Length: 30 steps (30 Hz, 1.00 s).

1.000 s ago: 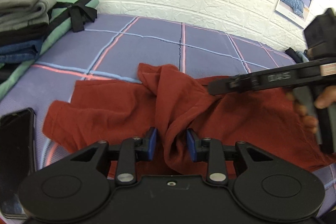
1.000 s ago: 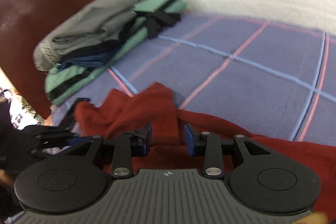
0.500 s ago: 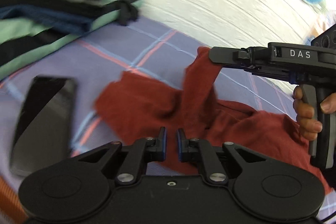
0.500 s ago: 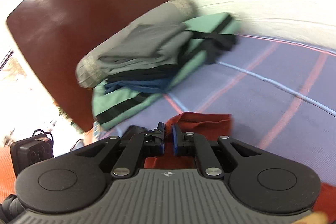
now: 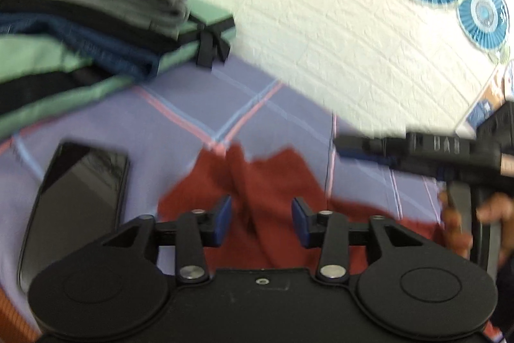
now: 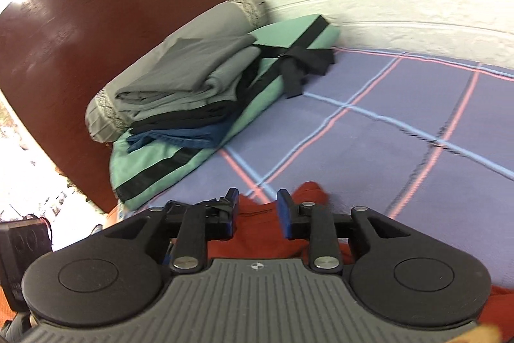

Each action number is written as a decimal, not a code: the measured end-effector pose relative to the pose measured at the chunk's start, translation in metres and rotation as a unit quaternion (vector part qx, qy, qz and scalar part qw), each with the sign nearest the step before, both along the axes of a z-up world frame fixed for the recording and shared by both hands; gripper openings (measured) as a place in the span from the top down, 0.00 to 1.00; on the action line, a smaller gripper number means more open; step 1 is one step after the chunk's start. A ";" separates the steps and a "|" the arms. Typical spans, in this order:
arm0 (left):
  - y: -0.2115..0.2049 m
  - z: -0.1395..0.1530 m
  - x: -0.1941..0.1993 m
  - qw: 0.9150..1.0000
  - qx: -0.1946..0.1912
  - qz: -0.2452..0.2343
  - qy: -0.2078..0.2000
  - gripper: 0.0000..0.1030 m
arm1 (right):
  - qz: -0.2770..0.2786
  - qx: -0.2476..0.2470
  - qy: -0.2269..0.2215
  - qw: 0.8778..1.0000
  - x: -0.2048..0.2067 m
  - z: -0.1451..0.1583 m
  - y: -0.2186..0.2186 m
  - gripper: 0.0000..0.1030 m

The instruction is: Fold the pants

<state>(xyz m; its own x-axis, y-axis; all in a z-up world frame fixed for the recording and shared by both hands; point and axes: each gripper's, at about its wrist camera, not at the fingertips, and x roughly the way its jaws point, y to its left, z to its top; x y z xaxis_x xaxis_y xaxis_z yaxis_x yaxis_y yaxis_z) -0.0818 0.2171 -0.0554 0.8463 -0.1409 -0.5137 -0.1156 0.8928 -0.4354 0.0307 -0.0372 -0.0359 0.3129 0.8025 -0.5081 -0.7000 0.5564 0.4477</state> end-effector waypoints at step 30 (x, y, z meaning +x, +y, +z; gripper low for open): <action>0.033 -0.025 -0.041 0.990 -0.093 0.078 0.078 0.00 | 0.045 -0.084 -0.020 0.995 0.017 -0.022 0.073 0.38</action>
<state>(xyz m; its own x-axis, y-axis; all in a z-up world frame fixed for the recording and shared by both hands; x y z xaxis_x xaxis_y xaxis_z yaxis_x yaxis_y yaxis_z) -0.1230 0.2504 -0.0801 0.7776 -0.1187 -0.6175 -0.3249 0.7649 -0.5562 0.0475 0.0362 -0.0583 0.2666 0.7331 -0.6257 -0.7658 0.5553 0.3243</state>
